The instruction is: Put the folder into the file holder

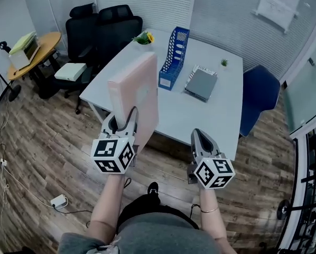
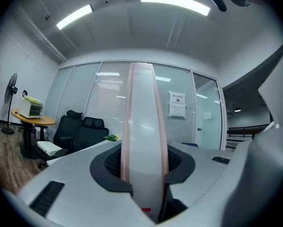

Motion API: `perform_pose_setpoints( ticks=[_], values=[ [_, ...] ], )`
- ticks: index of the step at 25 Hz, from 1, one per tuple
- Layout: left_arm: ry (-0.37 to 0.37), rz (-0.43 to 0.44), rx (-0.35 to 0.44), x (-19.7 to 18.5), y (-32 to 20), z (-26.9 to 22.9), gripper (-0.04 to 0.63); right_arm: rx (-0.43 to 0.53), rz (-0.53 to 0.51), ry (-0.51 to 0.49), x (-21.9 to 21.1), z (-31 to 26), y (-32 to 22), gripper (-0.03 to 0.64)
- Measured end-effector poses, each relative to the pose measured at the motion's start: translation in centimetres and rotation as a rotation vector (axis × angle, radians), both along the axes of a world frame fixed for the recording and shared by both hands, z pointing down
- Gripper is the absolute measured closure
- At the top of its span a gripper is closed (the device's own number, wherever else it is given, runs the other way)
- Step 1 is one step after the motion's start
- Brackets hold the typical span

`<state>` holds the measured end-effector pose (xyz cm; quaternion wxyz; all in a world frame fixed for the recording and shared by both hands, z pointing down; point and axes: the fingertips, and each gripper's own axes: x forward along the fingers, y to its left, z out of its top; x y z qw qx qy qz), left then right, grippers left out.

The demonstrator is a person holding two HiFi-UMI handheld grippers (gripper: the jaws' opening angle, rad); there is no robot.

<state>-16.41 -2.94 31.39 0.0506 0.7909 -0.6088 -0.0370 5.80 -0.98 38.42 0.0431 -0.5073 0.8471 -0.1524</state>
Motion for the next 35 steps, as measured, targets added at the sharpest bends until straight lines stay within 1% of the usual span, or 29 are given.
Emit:
perform_pose_setpoints(
  ticks=[4, 7, 15, 22, 27, 35],
  values=[
    [0.009, 0.020, 0.028, -1.2, -4.4, -1.5, 0.446, -0.005, 0.011, 0.003, -1.6, -0.3, -3.8, 0.615],
    [0.012, 0.029, 0.053, -1.9, -6.5, -2.5, 0.446, -0.020, 0.020, 0.004, -2.2, 0.0, -5.6, 0.615],
    [0.016, 0.051, 0.144, -2.3, -12.0, -6.3, 0.446, -0.047, 0.054, 0.006, -2.0, 0.3, -9.2, 0.615],
    [0.009, 0.059, 0.203, -1.1, -16.2, -9.4, 0.446, -0.048, 0.046, -0.003, -1.6, 0.3, -12.5, 0.615],
    [0.020, 0.058, 0.242, 0.1, -19.5, -11.2, 0.446, -0.044, 0.031, -0.004, -1.4, 0.1, -15.3, 0.615],
    [0.023, 0.045, 0.259, 1.7, -24.2, -12.3, 0.446, -0.046, 0.024, -0.015, -0.2, 0.0, -19.2, 0.615]
  ],
)
